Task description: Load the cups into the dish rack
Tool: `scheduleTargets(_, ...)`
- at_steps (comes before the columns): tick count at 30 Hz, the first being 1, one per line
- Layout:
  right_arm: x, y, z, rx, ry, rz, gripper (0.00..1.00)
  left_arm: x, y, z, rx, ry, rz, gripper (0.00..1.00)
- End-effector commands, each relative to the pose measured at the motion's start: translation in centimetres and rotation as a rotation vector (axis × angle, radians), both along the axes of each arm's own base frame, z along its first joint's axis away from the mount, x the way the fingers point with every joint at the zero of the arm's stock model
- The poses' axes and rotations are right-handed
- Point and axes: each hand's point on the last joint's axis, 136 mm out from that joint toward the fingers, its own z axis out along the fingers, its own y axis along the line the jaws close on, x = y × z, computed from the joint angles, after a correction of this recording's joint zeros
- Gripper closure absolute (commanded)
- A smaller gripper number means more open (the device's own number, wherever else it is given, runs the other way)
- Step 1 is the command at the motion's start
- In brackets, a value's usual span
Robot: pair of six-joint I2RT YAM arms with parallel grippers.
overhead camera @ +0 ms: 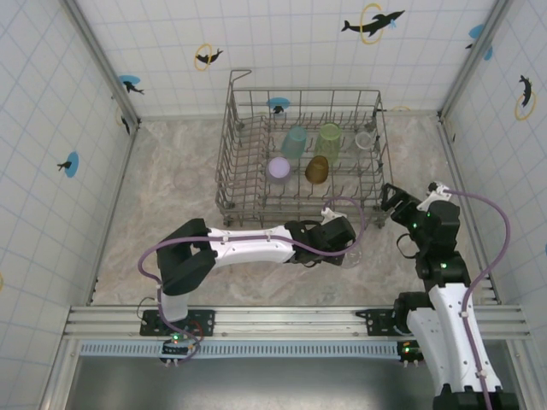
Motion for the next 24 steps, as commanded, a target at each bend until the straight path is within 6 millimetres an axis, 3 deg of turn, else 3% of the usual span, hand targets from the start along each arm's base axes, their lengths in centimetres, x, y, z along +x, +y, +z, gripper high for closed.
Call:
scheduleTargets(1,-0.5,-0.1,-0.6,-0.011,0.006,0.006,0.0,-0.2,-0.3,2.1,-0.022,-0.003,-0.001,1.0)
scheduleTargets(7,-1.1,-0.3,-0.9,-0.001,0.008,0.0,0.0,-0.1,-1.4,5.3,-0.073,-0.022,-0.027,1.0)
scheduleTargets(24,-1.9,-0.3,1.1,-0.001,0.0,0.005,0.0,-0.4,-2.0,11.0,-0.179,-0.087,-0.111,1.0)
